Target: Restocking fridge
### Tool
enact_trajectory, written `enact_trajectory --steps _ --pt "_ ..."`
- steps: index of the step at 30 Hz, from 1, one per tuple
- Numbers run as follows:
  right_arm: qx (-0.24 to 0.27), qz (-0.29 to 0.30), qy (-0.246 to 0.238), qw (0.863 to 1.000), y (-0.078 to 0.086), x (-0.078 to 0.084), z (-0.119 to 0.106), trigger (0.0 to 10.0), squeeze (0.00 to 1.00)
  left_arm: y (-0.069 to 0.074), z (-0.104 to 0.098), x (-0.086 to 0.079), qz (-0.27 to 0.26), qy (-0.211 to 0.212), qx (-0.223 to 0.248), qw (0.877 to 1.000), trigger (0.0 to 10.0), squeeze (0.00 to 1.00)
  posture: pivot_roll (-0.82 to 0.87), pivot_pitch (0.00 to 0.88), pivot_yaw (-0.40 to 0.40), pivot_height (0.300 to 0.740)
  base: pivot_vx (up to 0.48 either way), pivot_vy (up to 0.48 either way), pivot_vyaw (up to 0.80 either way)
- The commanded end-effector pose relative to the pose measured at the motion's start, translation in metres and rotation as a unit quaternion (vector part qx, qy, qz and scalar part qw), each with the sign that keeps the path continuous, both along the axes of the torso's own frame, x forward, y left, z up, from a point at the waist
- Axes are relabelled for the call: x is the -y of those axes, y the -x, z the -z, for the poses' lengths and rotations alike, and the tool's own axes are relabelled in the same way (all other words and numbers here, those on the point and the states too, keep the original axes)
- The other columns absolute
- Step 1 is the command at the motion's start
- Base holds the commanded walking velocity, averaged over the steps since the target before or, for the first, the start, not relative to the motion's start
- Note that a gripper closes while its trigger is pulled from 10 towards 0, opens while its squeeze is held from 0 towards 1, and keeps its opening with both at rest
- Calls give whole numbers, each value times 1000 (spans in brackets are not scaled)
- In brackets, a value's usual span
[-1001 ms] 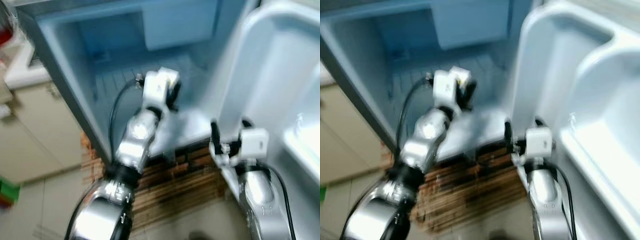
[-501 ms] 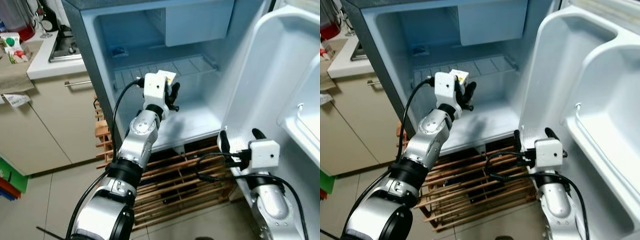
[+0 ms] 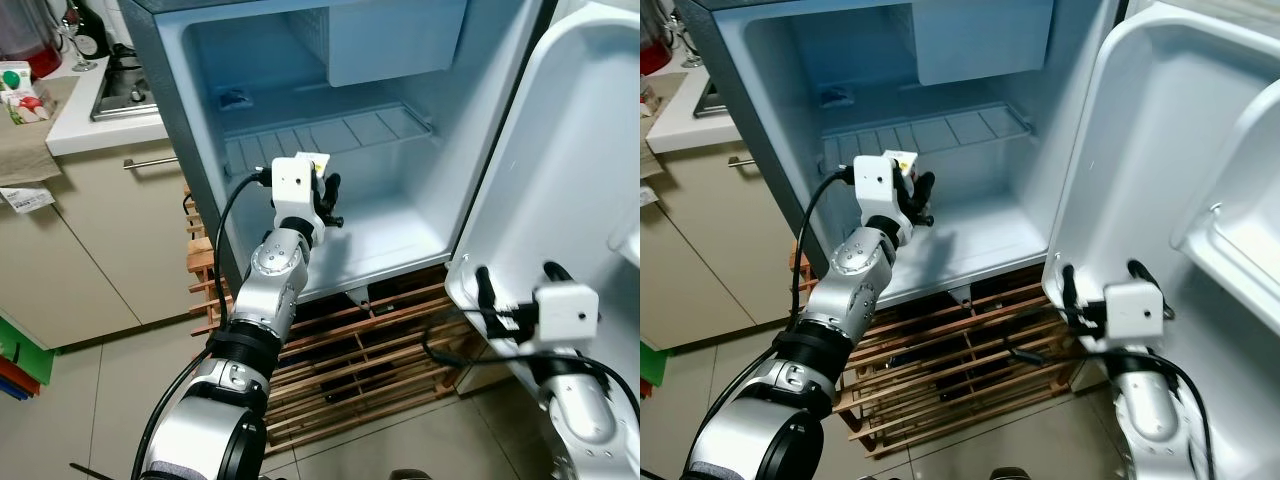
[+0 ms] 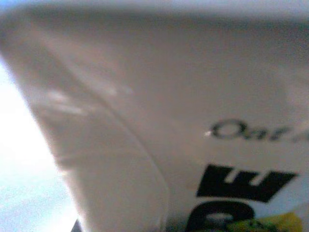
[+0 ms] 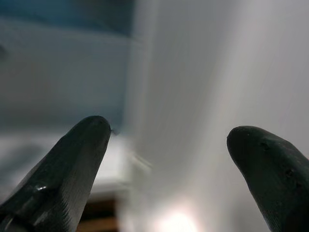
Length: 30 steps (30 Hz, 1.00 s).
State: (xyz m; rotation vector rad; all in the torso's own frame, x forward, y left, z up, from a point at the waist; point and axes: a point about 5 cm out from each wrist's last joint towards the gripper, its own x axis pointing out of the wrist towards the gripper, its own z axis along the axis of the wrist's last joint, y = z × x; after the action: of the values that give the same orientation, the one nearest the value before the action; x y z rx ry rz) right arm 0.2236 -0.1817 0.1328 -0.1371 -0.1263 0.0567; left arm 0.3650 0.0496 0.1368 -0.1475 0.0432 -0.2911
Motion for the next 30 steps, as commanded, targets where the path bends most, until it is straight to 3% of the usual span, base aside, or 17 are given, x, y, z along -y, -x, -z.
enact_trajectory --steps 1,11,17,20,30 --pt "-5 -32 -19 999 -1 -11 -4 10000 51 -5 -5 4 -3 -3 4 1000 10000 0 -276 24 73 740 0 0 0" --pt "-43 -86 -20 995 6 -21 -2 10000 47 -9 5 3 -33 -3 -30 999 10000 0 -326 76 60 740 0 0 0" --pt "-87 -105 -11 991 25 -19 3 10000 47 -7 14 4 -55 -1 -52 997 10000 0 -371 150 34 740 0 0 0" --pt "-90 -107 -12 990 30 -19 -1 10000 47 -7 17 -2 -81 1 -53 995 10000 0 -388 185 19 740 0 0 0" --pt "-108 -99 -6 989 41 -13 -7 10000 47 -16 10 -41 -183 -57 -21 981 10000 0 -403 226 -12 740 0 0 0"
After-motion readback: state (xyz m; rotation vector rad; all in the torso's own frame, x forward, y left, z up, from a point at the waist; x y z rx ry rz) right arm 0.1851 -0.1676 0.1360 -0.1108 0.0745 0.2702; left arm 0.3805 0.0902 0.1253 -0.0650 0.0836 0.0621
